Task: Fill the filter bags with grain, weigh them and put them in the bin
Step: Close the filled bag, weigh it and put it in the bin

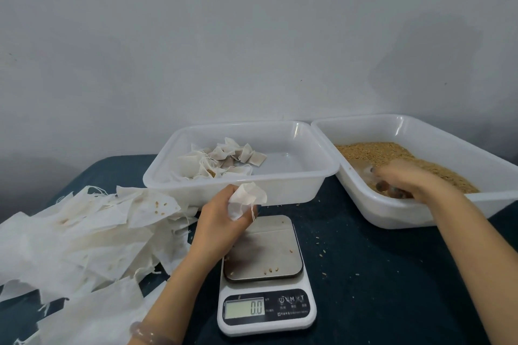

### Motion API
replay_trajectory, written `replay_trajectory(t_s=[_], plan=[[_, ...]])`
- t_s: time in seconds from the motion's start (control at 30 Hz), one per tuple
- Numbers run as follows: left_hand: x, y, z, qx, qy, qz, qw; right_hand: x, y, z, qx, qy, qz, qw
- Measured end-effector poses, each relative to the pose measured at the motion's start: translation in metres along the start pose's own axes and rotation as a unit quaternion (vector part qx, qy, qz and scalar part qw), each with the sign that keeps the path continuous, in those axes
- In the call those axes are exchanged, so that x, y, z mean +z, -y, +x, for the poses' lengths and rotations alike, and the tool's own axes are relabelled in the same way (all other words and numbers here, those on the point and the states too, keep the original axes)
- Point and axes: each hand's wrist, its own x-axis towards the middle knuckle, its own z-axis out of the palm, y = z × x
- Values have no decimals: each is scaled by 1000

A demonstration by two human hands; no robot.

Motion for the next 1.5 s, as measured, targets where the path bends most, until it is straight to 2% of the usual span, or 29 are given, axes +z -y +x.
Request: replay_trajectory(t_s=[0.13,0.27,0.37,0.5,0.6,0.77,0.93,1.1,1.3,1.5], plan=[[-2,3,0,-5,-5,-2,1000,-2,-4,6,2,2,132,991],[-2,4,0,-7,-2,-12,1000,-3,-9,10,1,-43,223,974],[-1,3,0,-3,2,-21,1000,-4,-10,5,-42,-37,259,964],[-2,1,-1,-6,4,-36,999,1,-9,-9,-151,-55,194,968],[-5,1,0,-17,-1,-43,999,3,-2,-20,-247,-55,185,949],[-12,7,3,-46,-2,-21,999,11,17,-51,-373,11,152,915],[-17,11,4,-62,-10,-16,998,19,21,-59,-413,58,100,903],[-21,15,5,-68,-12,-12,998,22,27,-61,-457,4,-21,889],[-21,16,4,-42,-8,6,999,18,34,-63,-491,-36,-104,864],[-14,8,0,-7,25,44,999,1,54,-65,-522,-97,-226,817]])
